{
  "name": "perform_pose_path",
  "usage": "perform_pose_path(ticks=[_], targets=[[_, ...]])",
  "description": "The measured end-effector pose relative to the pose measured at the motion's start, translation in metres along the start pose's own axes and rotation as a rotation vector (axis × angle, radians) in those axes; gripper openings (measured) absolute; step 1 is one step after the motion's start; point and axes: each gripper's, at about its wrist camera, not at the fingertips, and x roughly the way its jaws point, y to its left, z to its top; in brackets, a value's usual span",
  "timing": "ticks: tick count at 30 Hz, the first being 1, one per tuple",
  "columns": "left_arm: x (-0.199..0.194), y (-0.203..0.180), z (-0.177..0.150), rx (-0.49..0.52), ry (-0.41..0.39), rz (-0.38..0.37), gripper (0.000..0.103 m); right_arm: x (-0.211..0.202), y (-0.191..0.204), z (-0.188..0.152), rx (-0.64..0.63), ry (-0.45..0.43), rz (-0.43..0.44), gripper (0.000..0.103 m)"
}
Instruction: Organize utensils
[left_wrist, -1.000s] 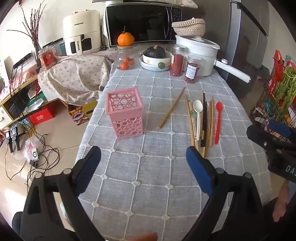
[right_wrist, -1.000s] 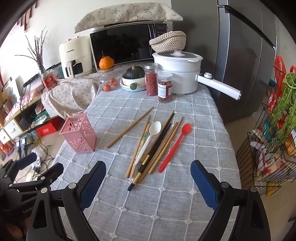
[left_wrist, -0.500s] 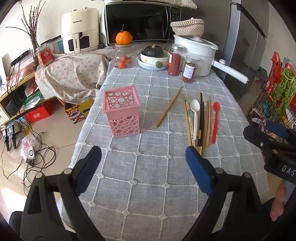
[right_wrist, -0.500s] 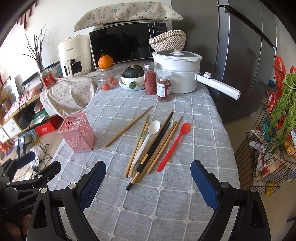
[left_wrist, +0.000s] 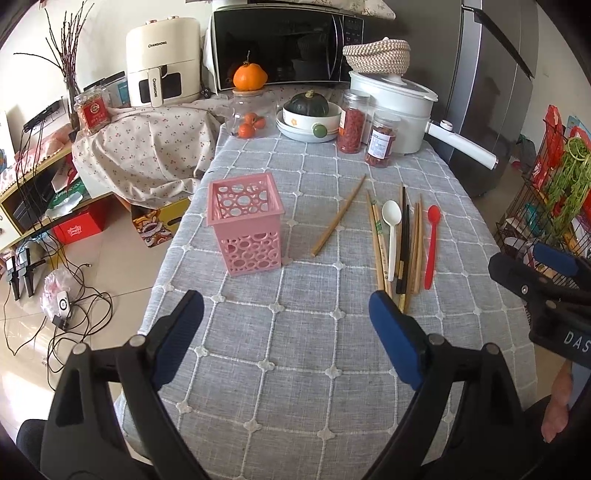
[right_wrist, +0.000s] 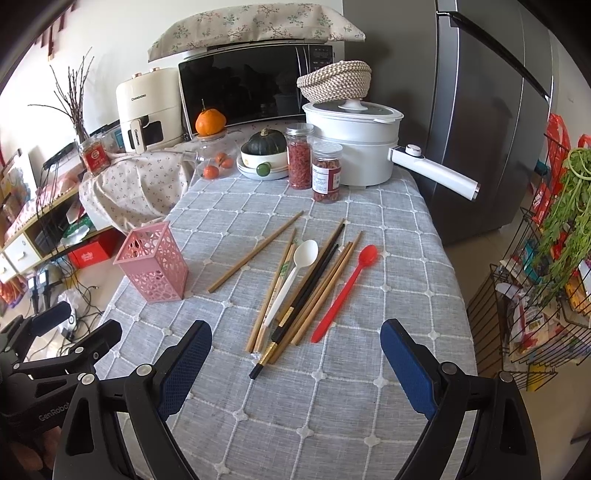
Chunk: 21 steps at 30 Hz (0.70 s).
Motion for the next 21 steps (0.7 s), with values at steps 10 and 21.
perform_pose_path(ticks=[10, 21], targets=[[0.0015, 0.0000, -0.0010, -0.003, 0.006, 0.006, 0.091, 0.0003, -0.0004, -0.0011, 0.000, 0.001, -0.002, 0.094], [0.0050, -0.0013, -0.0025, -0.002, 0.019, 0.007, 0.091, 0.0006, -0.0006, -0.0017, -0.001, 0.002, -0.003, 0.094]])
